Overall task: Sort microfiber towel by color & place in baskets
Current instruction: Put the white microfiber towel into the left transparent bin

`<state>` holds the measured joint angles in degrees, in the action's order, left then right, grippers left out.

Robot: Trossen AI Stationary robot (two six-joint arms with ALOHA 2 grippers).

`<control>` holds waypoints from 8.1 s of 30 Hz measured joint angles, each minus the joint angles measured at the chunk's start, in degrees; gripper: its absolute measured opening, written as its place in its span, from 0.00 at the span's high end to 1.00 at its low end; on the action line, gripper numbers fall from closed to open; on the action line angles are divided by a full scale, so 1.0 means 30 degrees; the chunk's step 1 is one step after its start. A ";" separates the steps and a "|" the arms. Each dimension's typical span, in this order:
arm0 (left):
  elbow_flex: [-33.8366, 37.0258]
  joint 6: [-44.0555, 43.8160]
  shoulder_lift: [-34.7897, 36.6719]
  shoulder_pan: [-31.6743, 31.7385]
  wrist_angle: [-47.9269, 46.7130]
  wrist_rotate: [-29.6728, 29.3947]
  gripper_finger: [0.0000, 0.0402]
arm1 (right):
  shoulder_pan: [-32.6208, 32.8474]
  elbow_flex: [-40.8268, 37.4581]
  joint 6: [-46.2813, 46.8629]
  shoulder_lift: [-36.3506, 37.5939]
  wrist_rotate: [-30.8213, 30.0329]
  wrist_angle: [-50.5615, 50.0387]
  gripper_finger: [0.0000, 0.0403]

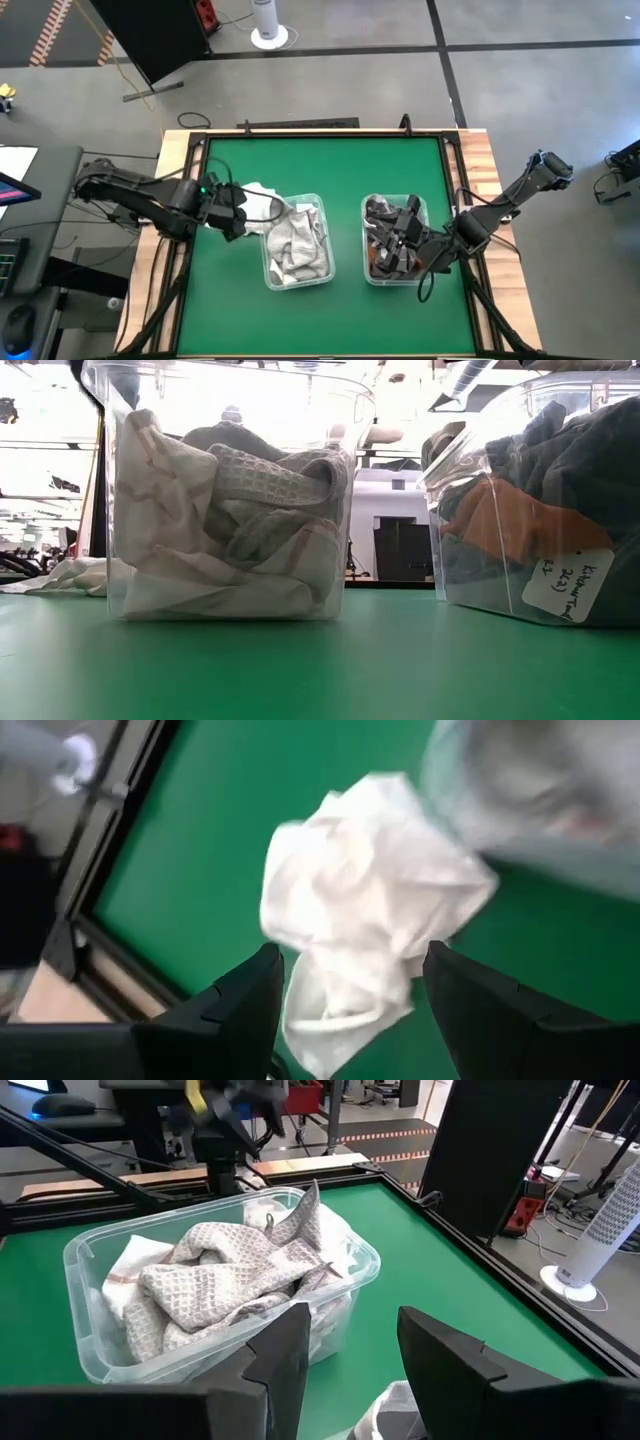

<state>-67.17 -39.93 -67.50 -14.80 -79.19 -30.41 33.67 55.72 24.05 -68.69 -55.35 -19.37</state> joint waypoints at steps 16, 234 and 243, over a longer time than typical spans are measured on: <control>0.7872 -0.2000 0.0378 -0.0074 0.6380 0.0212 0.43 | -0.0272 -0.0002 -0.0036 0.0000 -0.0002 -0.0008 0.54; -0.7535 3.1702 -1.1313 -0.0628 0.2192 0.1581 0.45 | 0.0102 0.0000 -0.0044 0.0000 -0.0005 -0.0085 0.54; -0.7540 3.2991 -1.3276 -0.0606 0.3044 0.1600 0.45 | 0.0109 -0.0004 -0.0044 0.0004 0.0000 -0.0090 0.54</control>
<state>-89.79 59.05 -107.33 -16.62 -70.06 -25.61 34.00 55.71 23.92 -68.67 -55.35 -19.64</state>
